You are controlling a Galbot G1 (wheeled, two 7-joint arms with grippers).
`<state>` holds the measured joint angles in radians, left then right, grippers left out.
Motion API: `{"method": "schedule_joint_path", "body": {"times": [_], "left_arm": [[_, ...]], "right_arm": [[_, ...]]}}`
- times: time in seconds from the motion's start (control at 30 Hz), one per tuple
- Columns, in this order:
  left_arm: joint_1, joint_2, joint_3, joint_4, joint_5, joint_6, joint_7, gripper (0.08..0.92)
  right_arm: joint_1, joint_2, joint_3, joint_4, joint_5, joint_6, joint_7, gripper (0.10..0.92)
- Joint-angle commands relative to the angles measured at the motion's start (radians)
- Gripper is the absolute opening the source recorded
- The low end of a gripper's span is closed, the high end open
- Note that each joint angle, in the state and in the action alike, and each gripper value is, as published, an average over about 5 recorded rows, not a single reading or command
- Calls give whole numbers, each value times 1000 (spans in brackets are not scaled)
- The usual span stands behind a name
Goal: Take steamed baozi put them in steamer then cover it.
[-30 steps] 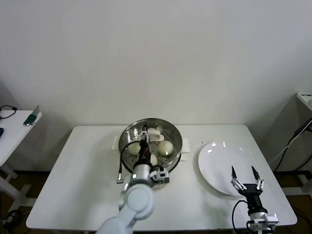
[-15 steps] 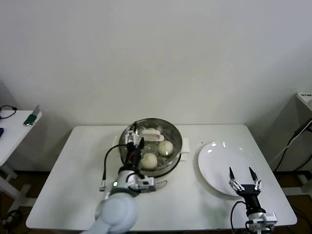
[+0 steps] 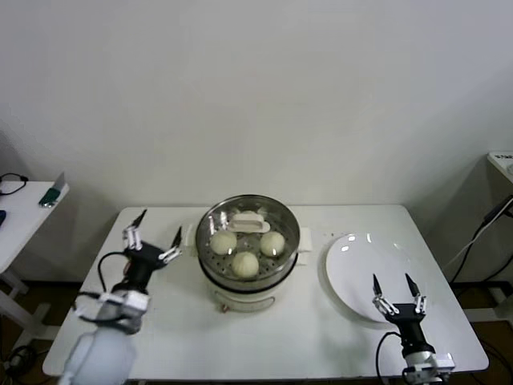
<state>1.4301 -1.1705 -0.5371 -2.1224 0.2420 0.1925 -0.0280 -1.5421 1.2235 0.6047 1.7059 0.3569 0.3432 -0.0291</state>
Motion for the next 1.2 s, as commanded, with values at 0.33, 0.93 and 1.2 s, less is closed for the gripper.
{"method": "schedule_joint_path", "body": {"times": [0.33,0.93,1.2], "left_arm": [[297,-103,-148,256,-574,-514,-25,823],[324,-134,-139,236,-552,-534,0,823],[336,-143,-128,216,-546,-529,1,823]], "right_arm": [[6,-8,-26,-82,18,77,-26,823],[21,-12,-37,-86,46,70,-26,823],[23,-10,-34,-82,50,65,-22,823]]}}
